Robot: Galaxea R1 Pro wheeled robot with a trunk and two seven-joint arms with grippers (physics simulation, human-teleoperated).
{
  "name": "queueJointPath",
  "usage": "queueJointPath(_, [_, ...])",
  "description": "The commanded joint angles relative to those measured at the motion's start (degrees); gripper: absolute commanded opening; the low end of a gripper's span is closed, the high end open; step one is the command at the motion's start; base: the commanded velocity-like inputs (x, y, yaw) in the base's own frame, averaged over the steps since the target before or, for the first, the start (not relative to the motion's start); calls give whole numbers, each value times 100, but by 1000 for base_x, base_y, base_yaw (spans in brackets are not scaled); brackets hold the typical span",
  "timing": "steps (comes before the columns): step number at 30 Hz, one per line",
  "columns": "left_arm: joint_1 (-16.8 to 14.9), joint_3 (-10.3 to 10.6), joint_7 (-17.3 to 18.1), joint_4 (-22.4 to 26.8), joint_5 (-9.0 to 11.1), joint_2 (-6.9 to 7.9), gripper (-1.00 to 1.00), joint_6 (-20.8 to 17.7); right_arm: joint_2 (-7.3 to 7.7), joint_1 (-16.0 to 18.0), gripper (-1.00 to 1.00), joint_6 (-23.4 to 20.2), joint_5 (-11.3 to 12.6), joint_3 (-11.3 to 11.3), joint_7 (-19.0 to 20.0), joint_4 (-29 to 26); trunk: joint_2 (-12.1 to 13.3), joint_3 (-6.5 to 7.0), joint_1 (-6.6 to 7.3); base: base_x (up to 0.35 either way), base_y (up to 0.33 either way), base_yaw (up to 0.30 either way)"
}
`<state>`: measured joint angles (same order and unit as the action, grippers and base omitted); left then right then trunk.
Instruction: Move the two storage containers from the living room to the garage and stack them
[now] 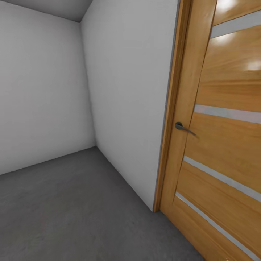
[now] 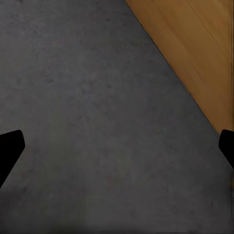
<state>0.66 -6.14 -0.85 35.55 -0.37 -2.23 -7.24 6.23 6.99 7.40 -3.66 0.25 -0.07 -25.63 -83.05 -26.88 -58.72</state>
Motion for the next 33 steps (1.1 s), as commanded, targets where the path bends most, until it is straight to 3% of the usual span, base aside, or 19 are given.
queueJointPath(1, [5,-19,-3,22,-4,-6,100,-41,1,4,100,16,-38,2,-1,5,-3,-5,-1,91,0,-278])
queueJointPath(17, [5,-19,-12,22,-6,-6,100,-41,1,4,100,16,-38,2,-1,5,-3,-5,-1,284,0,-278])
queueJointPath(33, [5,-19,-12,22,2,-6,100,-36,1,4,100,16,-38,4,0,5,-3,-5,-1,22,0,-278])
